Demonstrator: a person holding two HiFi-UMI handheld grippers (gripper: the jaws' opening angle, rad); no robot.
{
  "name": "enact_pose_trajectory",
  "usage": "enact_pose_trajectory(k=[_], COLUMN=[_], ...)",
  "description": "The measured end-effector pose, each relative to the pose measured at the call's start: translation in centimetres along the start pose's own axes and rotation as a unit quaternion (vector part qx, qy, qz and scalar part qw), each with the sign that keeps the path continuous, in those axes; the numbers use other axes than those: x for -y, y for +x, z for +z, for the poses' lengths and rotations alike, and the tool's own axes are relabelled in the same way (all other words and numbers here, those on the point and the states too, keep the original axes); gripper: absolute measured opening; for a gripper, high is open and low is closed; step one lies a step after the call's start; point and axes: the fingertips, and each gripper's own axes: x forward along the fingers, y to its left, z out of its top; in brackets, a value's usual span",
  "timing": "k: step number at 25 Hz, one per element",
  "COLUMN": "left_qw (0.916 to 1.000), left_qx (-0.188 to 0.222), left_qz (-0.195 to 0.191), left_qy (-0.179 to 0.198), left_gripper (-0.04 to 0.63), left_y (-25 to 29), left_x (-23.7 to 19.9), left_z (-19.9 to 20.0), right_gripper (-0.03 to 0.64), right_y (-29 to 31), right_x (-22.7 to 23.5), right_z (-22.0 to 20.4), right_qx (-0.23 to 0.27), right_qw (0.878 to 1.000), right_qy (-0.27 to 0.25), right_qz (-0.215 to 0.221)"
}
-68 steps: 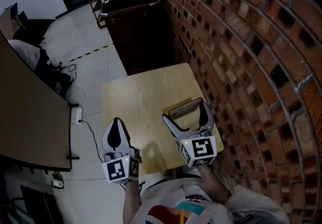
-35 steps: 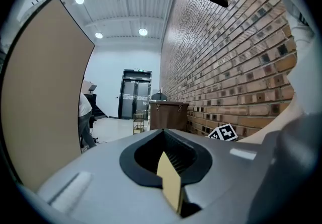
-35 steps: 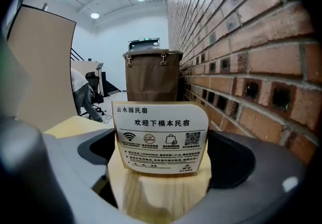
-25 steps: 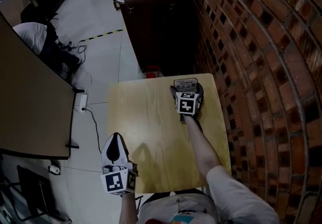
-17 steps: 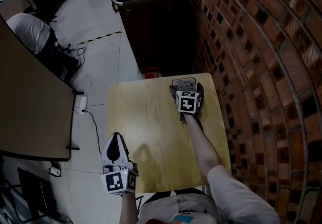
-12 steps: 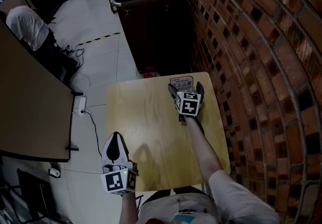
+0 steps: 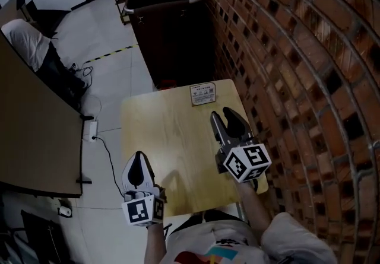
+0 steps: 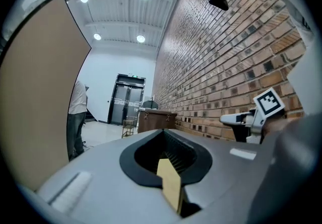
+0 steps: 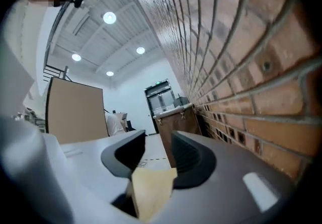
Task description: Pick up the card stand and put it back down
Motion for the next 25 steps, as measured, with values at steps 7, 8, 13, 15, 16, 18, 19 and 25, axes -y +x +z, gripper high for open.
enact_pose_trajectory(k=[7, 8, 13, 15, 16, 18, 19, 25], left_qw=[0.9985, 0.9981, 0.9965, 0.996, 0.9958, 0.9953, 0.9951, 0.9955], left_qx=[0.022, 0.028, 0.052, 0.06, 0.064, 0.064, 0.062, 0.062], left_qz=[-0.049, -0.055, -0.065, -0.066, -0.065, -0.071, -0.076, -0.071], left_qy=[0.001, 0.002, 0.01, 0.008, 0.007, 0.012, 0.014, 0.014], left_gripper=[0.005, 0.005, 0.005, 0.005, 0.005, 0.005, 0.005, 0.005], left_y=[-1.8, -1.9, -2.5, -2.7, -2.8, -3.0, -3.1, -3.4], left_x=[3.8, 4.2, 5.2, 5.3, 5.4, 5.5, 5.6, 5.3], left_z=[1.2, 1.6, 4.0, 4.6, 4.8, 4.9, 4.8, 4.6], right_gripper=[0.0, 0.0, 0.0, 0.0, 0.0, 0.0, 0.0, 0.0], right_y=[-8.9, -9.2, -9.7, -9.9, -10.0, -10.1, -10.2, -10.3], right_x=[-5.4, -5.5, -6.2, -6.3, -6.3, -6.3, -6.3, -6.4], right_z=[0.6, 0.4, 0.2, 0.2, 0.2, 0.1, 0.1, -0.1], right_qx=[0.012, 0.008, 0.002, 0.003, 0.004, 0.007, 0.007, 0.001], right_qw=[0.996, 0.996, 0.997, 0.997, 0.998, 0.998, 0.998, 0.997], right_qy=[-0.093, -0.091, -0.077, -0.072, -0.069, -0.066, -0.065, -0.075], right_qz=[-0.007, -0.007, 0.002, 0.004, 0.004, 0.003, 0.002, 0.001])
